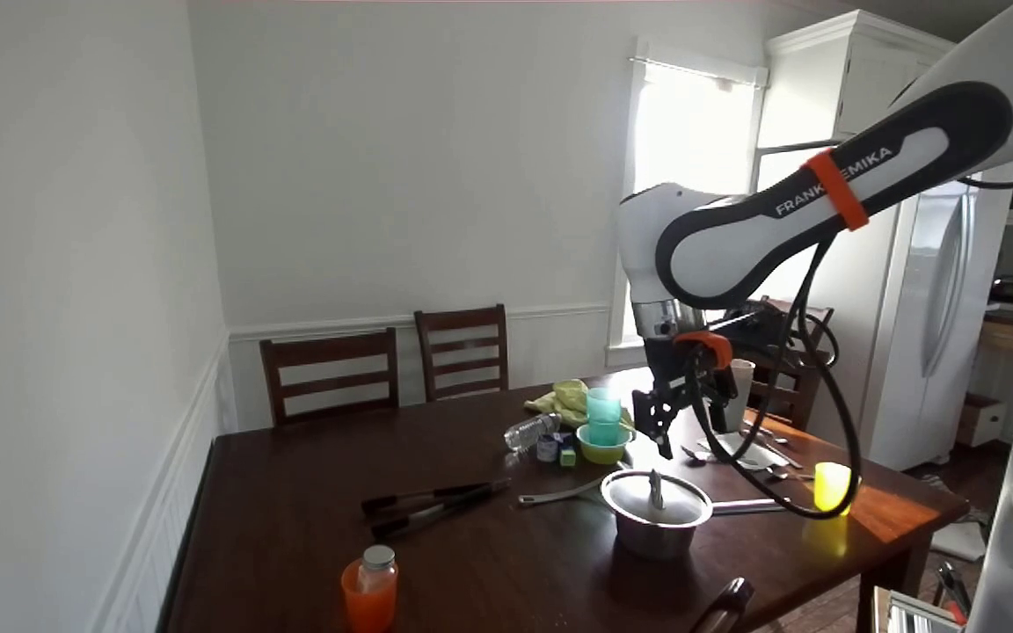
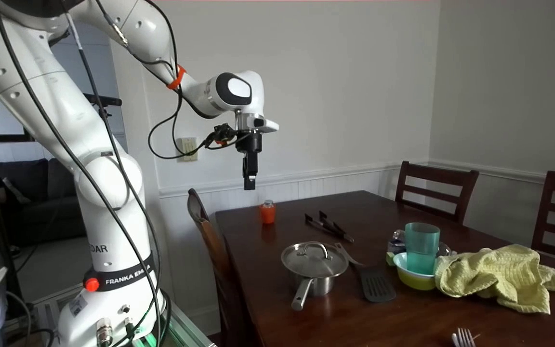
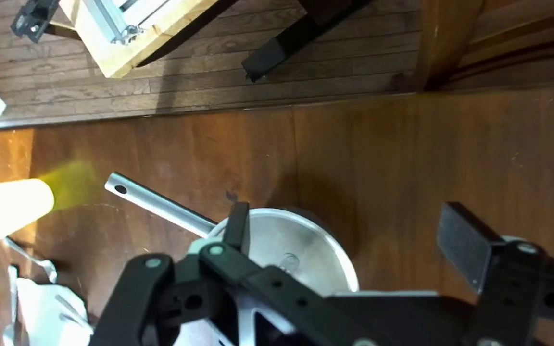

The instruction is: Remove the silver lid from the pot and put it on the table

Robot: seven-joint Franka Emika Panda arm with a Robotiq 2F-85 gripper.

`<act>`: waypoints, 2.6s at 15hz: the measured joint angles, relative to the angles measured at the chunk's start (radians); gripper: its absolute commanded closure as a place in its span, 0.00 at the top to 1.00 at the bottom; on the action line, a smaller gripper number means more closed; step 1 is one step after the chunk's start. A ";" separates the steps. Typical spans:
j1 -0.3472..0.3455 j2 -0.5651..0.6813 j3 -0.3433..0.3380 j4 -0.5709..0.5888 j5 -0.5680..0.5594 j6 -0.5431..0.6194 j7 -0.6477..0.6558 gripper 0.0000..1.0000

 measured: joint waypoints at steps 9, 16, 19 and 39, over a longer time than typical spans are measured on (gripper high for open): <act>-0.146 0.093 -0.142 -0.126 -0.003 0.363 0.091 1.00; -0.151 0.129 -0.162 -0.123 -0.002 0.404 0.102 1.00; -0.161 0.196 -0.196 -0.121 -0.003 0.520 0.089 1.00; -0.067 0.607 -0.296 0.079 0.156 0.813 -0.026 0.38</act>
